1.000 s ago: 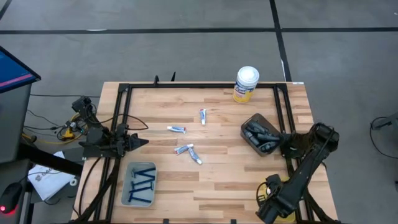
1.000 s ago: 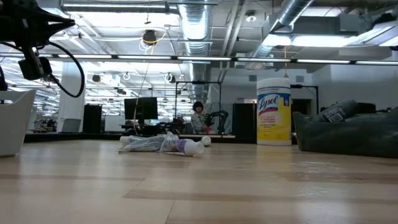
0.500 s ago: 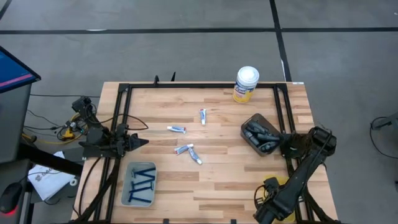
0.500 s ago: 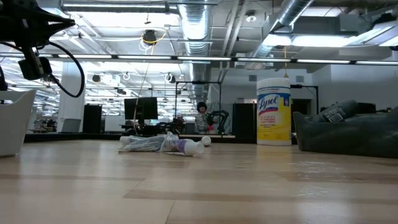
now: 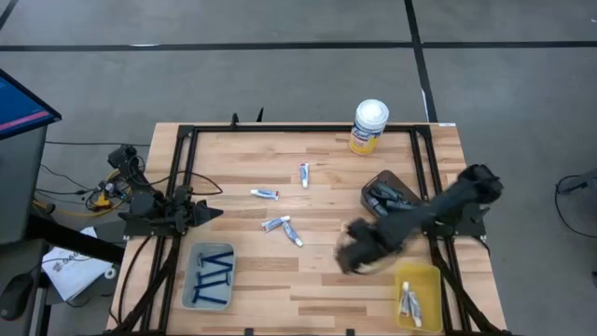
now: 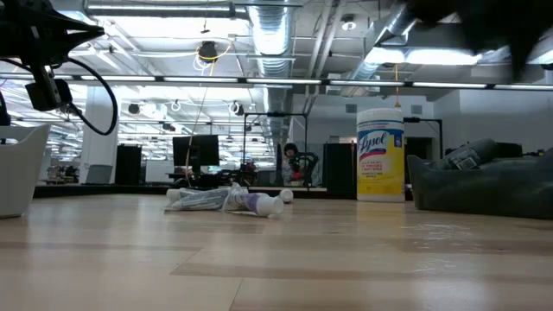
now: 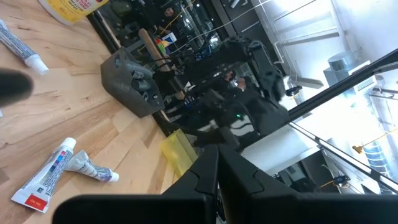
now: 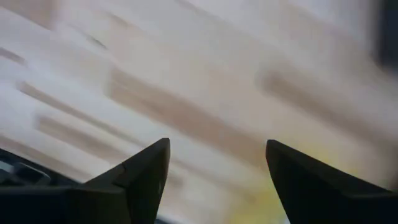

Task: Pick & Place Travel size toiletries
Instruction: Put the white toothpaste tube into the yellow bin

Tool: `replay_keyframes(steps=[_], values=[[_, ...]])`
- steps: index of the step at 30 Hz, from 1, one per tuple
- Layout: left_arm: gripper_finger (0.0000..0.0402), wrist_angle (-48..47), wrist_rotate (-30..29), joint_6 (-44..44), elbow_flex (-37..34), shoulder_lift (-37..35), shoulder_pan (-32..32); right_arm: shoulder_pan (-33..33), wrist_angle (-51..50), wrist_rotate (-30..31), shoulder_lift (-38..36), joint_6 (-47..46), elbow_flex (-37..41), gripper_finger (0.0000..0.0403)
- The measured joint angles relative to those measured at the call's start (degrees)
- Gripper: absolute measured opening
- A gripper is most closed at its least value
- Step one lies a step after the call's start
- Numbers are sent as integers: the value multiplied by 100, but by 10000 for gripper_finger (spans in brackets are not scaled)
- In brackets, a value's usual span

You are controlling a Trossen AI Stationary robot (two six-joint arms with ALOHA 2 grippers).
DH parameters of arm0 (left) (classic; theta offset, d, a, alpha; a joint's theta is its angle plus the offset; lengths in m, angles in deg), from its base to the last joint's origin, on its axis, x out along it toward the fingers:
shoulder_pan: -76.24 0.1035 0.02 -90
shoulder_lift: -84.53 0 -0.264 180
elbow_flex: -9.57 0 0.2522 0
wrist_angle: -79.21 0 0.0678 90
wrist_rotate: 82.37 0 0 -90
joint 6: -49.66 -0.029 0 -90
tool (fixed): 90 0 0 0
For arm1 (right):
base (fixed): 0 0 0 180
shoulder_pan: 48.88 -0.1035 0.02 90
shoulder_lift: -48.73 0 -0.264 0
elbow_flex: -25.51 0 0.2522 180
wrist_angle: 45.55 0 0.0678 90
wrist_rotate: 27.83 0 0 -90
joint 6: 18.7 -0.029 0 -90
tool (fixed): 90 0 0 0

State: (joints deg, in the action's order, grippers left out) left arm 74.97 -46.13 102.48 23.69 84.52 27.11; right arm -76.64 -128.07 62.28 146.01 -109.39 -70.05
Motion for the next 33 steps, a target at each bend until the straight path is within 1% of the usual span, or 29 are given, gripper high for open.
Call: replay_keyframes(steps=[3, 5, 8, 12, 16, 19, 22, 26, 29, 31, 33], values=[[1, 0, 0, 0, 0, 0, 0, 771, 984, -5, 409, 1336, 1, 255], [1, 0, 0, 0, 0, 0, 0, 1190, 1782, -6, 696, 2010, -24, 252], [1, 0, 0, 0, 0, 0, 0, 1661, 2367, -13, 1246, 2801, -358, 249], [1, 1, 0, 0, 0, 0, 1, 2011, 2341, -23, 1996, 3773, -1234, 248], [1, 4, 0, -1, 0, 0, 0, 2126, 1909, -9, 2699, 4550, -2279, 248], [1, 6, 0, 0, 0, 0, 2, 2120, 1592, -10, 3170, 4901, -2897, 248], [1, 10, 0, 0, 0, 0, 1, 2114, 1477, -10, 3563, 5065, -3207, 248], [1, 17, 0, 0, 0, 0, 2, 2107, 1537, -10, 3961, 5043, -3295, 248], [1, 46, 0, 0, -1, 0, 1, 2107, 1468, -41, 4096, 5030, -3299, 246], [1, 46, 0, 0, 0, 0, 2, 2105, 1431, -52, 4110, 5022, -3305, 236], [1, 48, 0, 0, 0, 0, 0, 2105, 1366, -50, 4110, 5023, -3305, 213]])
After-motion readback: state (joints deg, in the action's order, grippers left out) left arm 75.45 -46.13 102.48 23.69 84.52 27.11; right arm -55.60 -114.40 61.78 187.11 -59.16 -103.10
